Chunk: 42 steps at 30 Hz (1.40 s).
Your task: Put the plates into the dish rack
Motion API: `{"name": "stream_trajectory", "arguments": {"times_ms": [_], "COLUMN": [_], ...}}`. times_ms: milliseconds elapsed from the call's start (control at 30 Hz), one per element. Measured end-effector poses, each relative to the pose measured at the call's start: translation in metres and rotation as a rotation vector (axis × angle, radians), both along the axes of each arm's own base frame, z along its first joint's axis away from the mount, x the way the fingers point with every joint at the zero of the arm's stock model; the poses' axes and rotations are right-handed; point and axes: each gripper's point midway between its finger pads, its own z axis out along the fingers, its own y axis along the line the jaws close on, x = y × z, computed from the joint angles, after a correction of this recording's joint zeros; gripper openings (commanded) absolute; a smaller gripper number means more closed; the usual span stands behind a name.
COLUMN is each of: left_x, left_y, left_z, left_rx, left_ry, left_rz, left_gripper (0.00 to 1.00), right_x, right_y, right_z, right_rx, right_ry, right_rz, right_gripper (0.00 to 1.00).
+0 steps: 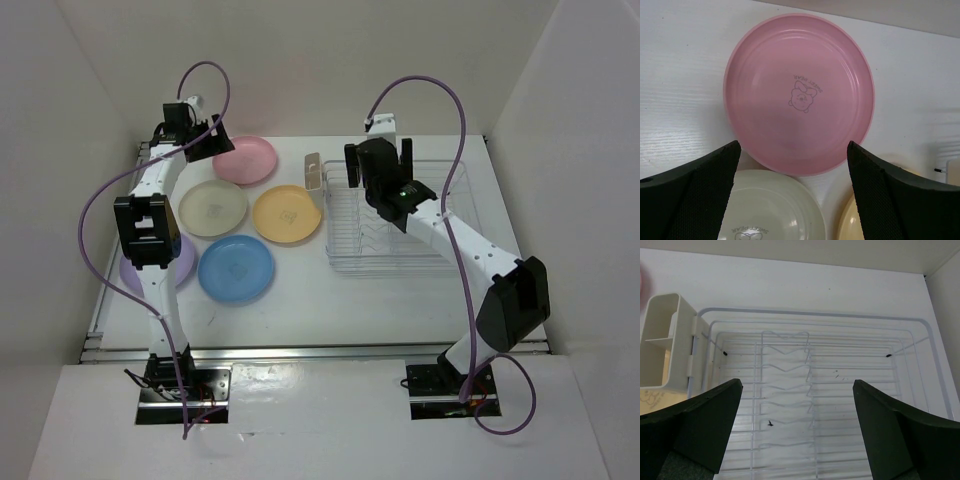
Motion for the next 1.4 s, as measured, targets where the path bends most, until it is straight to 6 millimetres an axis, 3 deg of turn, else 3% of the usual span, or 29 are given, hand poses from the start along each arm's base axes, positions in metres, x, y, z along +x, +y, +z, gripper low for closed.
{"name": "stream_trajectory", "arguments": {"times_ms": [133,267,433,800,1067,1167,1233,1333,1367,1400], "left_x": [0.002,0.003,-0.009,-0.003,-0.01,-0.01,-0.01,-0.012,-0.013,-0.013], "left_y": [0.001,0.005,0.007,0.001,-0.006,-0.003,-0.001,0.001,0.002,0.002], "left_z": [-0.006,-0.032,-0.065,-0.063,-0.092,-0.093,-0.094,-0.097,-0.097,-0.097], "left_rx": [0.013,0.022,0.027,-0.005,-0.055,-0.05,-0.05,-0.046,-0.045,-0.054], "left_ry": [-0.001,0.041,0.116,0.108,0.175,0.177,0.186,0.199,0.203,0.208], "left_rz": [-0.01,0.01,0.027,0.004,0.01,0.027,0.05,0.067,0.072,0.086], "left_gripper": [0.93,0.93,0.93,0.94,0.94,0.82,0.67,0.62,0.34,0.19], "right_x": [-0.001,-0.001,-0.001,-0.001,-0.007,-0.008,-0.008,-0.008,-0.008,-0.009], "right_y": [0.003,0.004,0.005,0.009,0.01,0.01,0.012,0.015,0.016,0.017], "right_z": [0.0,0.001,0.004,0.004,0.014,0.017,0.017,0.017,0.016,0.016], "right_rx": [-0.002,-0.004,-0.006,0.0,0.023,0.028,0.031,0.039,0.041,0.044], "right_ry": [0.0,-0.002,-0.009,-0.007,-0.024,-0.03,-0.028,-0.025,-0.023,-0.022], "right_rz": [0.01,0.017,0.028,0.051,0.078,0.08,0.089,0.105,0.112,0.119], "right_gripper": [1.0,1.0,1.0,1.0,1.0,1.0,1.0,1.0,1.0,1.0]}}
